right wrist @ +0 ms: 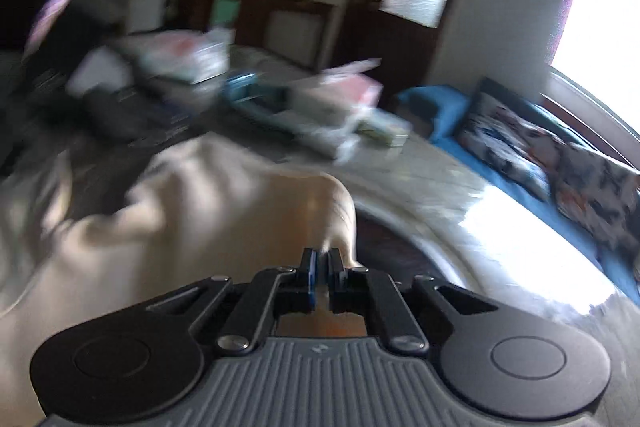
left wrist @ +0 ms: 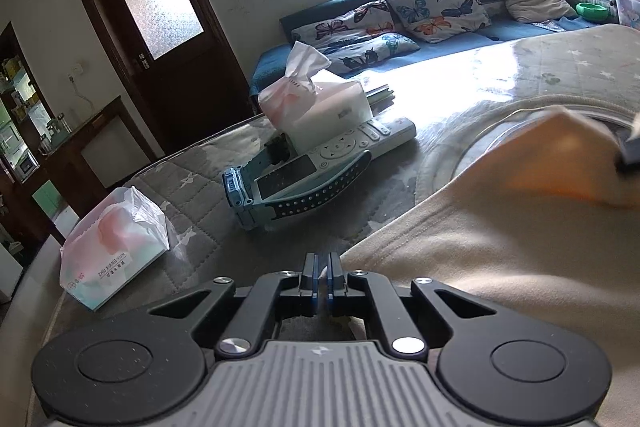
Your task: Fold clothes
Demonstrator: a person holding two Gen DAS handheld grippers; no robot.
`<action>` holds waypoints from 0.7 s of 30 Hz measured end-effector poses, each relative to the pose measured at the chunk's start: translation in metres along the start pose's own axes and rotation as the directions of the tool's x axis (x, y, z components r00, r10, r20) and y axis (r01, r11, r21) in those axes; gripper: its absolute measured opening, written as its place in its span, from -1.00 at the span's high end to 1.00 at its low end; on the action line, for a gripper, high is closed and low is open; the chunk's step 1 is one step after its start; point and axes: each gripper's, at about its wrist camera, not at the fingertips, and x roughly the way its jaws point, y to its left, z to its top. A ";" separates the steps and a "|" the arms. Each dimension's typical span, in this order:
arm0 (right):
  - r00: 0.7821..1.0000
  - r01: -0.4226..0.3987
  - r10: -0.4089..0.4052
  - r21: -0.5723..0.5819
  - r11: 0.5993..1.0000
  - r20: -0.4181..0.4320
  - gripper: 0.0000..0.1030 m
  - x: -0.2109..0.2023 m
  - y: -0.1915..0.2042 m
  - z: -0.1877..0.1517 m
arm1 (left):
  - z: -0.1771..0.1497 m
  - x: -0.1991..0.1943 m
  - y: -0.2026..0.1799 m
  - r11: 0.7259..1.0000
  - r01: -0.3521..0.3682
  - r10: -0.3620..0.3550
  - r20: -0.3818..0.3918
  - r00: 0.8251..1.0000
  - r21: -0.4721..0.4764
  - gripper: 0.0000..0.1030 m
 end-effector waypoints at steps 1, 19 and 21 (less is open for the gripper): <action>1.000 -0.023 0.023 -0.020 1.000 -0.004 0.78 -0.002 0.007 -0.001 | 0.000 0.000 0.000 1.000 -0.001 0.001 0.000 1.000 -0.001 0.88; 0.985 -0.127 0.156 0.303 0.944 -0.072 0.63 0.007 -0.040 -0.011 | 0.001 0.000 0.004 1.000 0.003 -0.003 -0.010 1.000 -0.009 0.87; 0.986 -0.127 0.155 0.306 0.943 -0.068 0.80 0.008 -0.040 -0.010 | 0.005 0.000 0.005 1.000 0.000 0.000 -0.009 1.000 -0.007 0.90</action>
